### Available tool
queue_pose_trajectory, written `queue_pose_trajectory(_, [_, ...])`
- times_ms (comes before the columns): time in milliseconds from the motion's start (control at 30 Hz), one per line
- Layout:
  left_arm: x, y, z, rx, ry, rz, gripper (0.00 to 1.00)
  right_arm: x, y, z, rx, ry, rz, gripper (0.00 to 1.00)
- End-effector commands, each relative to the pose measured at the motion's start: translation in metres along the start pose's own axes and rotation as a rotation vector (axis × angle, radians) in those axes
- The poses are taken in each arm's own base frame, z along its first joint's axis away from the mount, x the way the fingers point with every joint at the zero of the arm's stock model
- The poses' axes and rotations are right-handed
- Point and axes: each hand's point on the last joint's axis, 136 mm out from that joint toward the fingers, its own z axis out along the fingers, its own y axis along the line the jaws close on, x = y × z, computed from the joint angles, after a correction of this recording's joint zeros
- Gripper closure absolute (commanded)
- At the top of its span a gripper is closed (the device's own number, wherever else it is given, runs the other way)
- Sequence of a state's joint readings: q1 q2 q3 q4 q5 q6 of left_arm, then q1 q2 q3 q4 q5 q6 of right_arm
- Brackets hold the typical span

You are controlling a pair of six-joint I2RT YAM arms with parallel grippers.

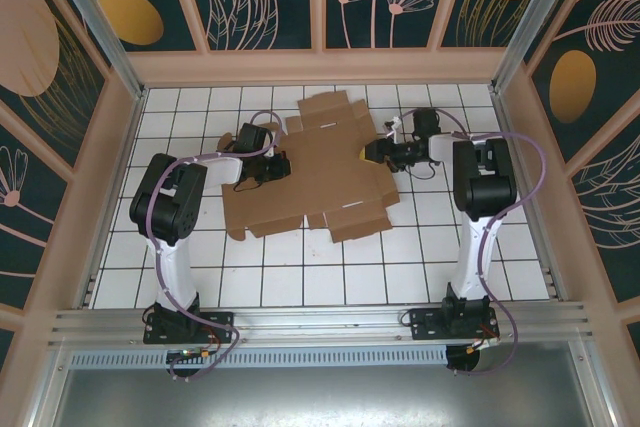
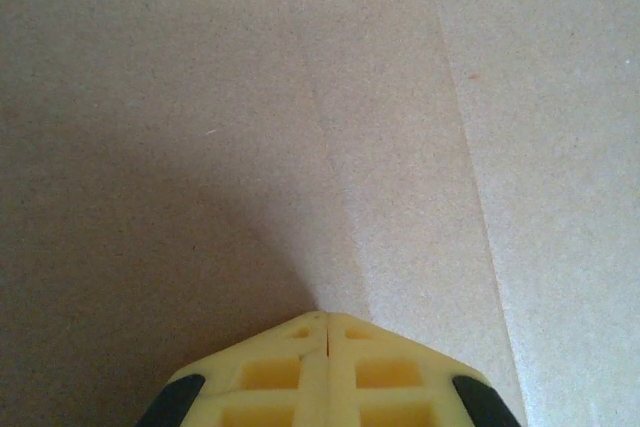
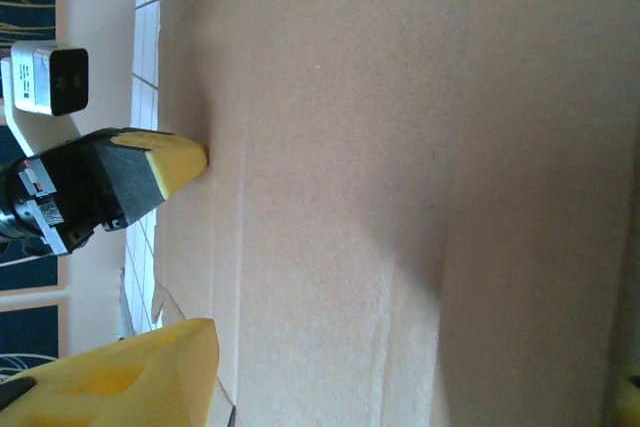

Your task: Fold the paper box

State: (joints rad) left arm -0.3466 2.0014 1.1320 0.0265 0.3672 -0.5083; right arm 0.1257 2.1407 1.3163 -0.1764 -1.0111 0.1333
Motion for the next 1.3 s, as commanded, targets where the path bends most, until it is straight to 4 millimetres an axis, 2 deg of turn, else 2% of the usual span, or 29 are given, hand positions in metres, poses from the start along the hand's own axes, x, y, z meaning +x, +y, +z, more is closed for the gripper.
queue_pose_trajectory(0, [0.051,0.024,0.016,-0.04,0.157,-0.044,1.0,0.037,0.001,0.036,-0.029,0.132,0.072,0.41])
queue_pose_trajectory(133, [0.051,0.023,0.015,-0.033,0.155,-0.046,1.0,0.031,0.005,0.032,-0.001,0.097,0.044,0.49])
queue_pose_trajectory(467, [0.048,0.01,0.011,0.02,0.145,-0.071,1.0,0.006,0.034,-0.002,0.125,0.007,-0.059,0.75])
queue_pose_trajectory(667, [0.051,-0.013,0.01,0.091,0.15,-0.075,1.0,-0.001,0.055,-0.03,0.246,-0.048,-0.117,0.88])
queue_pose_trajectory(867, [0.066,-0.054,0.013,0.17,0.167,-0.049,1.0,-0.005,0.08,-0.054,0.41,-0.081,-0.176,0.93])
queue_pose_trajectory(1000, [0.07,-0.08,0.011,0.255,0.17,-0.083,1.0,-0.017,0.088,-0.076,0.613,-0.122,-0.238,0.95])
queue_pose_trajectory(1100, [0.062,-0.095,0.002,0.298,0.151,-0.087,1.0,-0.02,0.094,-0.082,0.718,-0.081,-0.304,0.95])
queue_pose_trajectory(1167, [0.049,-0.102,-0.01,0.287,0.103,-0.064,0.98,-0.017,0.094,-0.08,0.763,-0.023,-0.33,0.95])
queue_pose_trajectory(1267, [0.029,-0.1,-0.03,0.241,0.028,-0.042,0.94,-0.018,0.092,-0.079,0.83,0.01,-0.364,0.95])
